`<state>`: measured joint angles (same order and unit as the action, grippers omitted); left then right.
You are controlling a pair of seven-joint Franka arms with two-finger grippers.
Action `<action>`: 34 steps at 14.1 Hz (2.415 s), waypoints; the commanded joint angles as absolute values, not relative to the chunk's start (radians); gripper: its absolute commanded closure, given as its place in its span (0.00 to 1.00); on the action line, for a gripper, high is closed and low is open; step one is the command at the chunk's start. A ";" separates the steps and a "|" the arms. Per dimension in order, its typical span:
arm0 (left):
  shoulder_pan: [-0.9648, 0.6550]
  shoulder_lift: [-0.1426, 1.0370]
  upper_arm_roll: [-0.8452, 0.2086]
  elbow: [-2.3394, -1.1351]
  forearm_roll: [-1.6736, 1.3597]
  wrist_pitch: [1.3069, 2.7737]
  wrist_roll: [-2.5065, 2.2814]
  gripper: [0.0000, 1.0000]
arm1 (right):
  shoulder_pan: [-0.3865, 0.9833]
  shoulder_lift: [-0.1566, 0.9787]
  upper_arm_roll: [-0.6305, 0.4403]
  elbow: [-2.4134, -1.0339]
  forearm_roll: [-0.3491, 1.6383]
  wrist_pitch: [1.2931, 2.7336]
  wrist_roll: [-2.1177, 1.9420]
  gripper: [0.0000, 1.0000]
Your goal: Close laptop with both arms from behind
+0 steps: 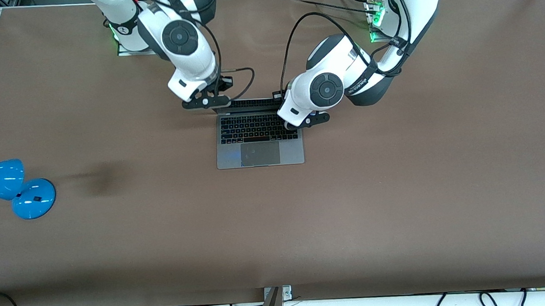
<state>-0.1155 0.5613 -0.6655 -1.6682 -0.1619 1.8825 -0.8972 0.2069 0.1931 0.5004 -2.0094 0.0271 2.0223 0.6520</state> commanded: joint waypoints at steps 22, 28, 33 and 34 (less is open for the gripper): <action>-0.140 0.816 -0.598 -1.457 -0.008 1.901 -0.899 1.00 | 0.175 0.538 0.471 -1.704 -0.144 2.066 0.650 1.00; -0.140 0.879 -0.597 -1.443 0.023 1.982 -0.907 1.00 | 0.176 0.591 0.460 -1.704 -0.146 2.144 0.655 1.00; -0.140 0.916 -0.595 -1.442 0.054 2.028 -0.911 1.00 | 0.176 0.641 0.457 -1.704 -0.176 2.204 0.658 1.00; -0.140 0.926 -0.595 -1.442 0.060 2.036 -0.911 1.00 | 0.176 0.652 0.457 -1.704 -0.176 2.220 0.658 1.00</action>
<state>-0.1252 0.8879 -0.5972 -1.4820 0.0176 2.0255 -0.8971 0.1741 0.6177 0.4557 -1.7294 -0.1566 2.1976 0.6516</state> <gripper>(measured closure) 0.991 0.991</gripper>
